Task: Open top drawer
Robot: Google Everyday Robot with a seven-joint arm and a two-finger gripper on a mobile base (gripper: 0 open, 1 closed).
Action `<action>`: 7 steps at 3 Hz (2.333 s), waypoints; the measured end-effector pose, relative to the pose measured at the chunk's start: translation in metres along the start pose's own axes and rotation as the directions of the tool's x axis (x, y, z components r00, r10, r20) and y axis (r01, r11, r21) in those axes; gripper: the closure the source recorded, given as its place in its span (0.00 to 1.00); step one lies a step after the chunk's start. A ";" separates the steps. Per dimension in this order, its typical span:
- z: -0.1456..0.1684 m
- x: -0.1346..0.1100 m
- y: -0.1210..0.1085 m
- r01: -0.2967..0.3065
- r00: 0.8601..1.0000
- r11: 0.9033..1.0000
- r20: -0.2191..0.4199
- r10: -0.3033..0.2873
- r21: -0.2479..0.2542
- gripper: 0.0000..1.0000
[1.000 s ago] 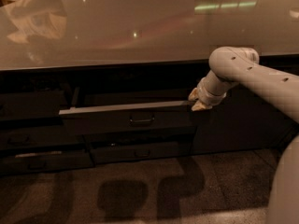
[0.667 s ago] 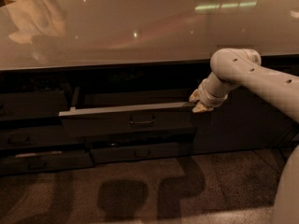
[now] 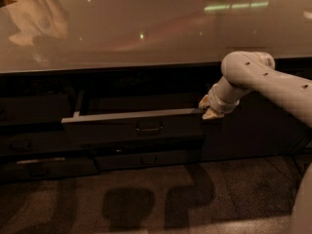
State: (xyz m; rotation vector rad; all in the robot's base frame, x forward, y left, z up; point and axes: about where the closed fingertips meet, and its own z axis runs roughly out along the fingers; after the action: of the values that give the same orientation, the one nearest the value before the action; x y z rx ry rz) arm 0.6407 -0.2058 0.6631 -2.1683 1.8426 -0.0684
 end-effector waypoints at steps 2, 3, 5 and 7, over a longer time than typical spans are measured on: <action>-0.001 -0.001 0.010 0.008 1.000 1.000 0.004 -0.008 -0.002 1.00; -0.005 -0.002 0.009 0.009 1.000 1.000 0.004 -0.009 -0.002 1.00; -0.005 -0.002 0.027 0.022 1.000 1.000 0.005 -0.022 -0.009 1.00; -0.014 -0.003 0.012 0.007 1.000 1.000 0.007 -0.007 -0.012 1.00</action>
Offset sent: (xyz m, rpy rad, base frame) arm -0.2436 -0.0088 -0.1286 0.0427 0.0186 0.2280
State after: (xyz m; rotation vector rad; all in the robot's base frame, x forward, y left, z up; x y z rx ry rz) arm 0.6261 -0.2071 0.6736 -2.1801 1.8366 -0.0518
